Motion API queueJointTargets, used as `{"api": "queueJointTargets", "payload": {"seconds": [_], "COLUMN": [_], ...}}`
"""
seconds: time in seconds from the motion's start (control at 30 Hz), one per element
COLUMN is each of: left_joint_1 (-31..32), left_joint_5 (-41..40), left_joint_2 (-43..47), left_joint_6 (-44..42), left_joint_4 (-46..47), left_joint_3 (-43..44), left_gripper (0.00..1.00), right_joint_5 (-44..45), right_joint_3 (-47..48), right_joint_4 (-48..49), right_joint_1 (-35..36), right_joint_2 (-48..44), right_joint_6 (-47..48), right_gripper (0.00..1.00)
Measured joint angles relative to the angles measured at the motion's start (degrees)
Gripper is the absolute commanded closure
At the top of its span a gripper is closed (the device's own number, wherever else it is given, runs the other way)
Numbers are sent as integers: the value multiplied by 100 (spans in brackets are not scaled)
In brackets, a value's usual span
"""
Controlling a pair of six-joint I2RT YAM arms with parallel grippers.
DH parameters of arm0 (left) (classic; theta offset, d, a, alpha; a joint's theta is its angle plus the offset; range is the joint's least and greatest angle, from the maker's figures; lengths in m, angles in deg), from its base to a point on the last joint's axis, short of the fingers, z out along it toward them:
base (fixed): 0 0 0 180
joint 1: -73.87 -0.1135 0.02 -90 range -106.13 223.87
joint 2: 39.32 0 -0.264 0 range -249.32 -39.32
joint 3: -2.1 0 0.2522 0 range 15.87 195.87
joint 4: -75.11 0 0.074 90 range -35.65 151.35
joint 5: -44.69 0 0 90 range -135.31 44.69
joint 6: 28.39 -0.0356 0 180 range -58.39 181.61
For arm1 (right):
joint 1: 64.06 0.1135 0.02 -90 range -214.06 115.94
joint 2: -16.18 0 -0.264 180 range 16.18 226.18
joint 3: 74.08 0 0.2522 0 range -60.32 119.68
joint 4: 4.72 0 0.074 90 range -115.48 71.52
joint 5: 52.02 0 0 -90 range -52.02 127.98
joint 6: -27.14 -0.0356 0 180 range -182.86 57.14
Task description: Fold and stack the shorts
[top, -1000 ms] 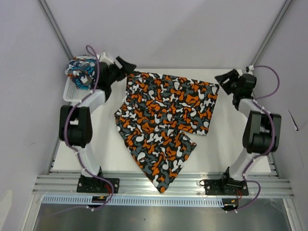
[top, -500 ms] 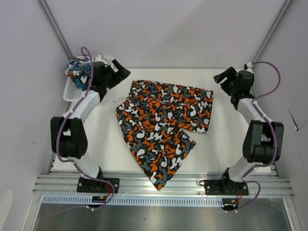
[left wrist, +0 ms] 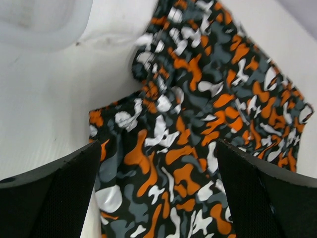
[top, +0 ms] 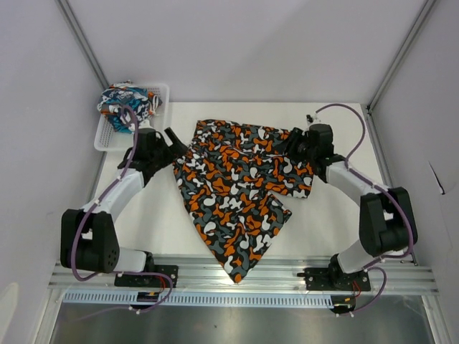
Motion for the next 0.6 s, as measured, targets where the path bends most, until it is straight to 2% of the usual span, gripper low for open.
{"api": "queueJointTargets", "payload": {"seconds": [0.27, 0.43, 0.57, 0.6], "left_joint_1": [0, 2, 0, 0], "left_joint_5": [199, 323, 319, 319], "left_joint_2": [-4, -118, -264, -308], "left_joint_6": [-116, -210, -264, -269], "left_joint_4": [315, 518, 601, 619], "left_joint_3": [-629, -785, -857, -872], "left_gripper": [8, 9, 10, 14], "right_joint_5": [-691, -1414, -1709, -1766], "right_joint_3": [741, 848, 1016, 1117], "right_joint_4": [308, 1290, 1646, 1670], "right_joint_1": [476, 673, 678, 675], "right_joint_2": [1733, 2796, 3416, 3504], "right_joint_6": [-264, -898, -1303, -1346], "right_gripper": [74, 74, 73, 72]}}
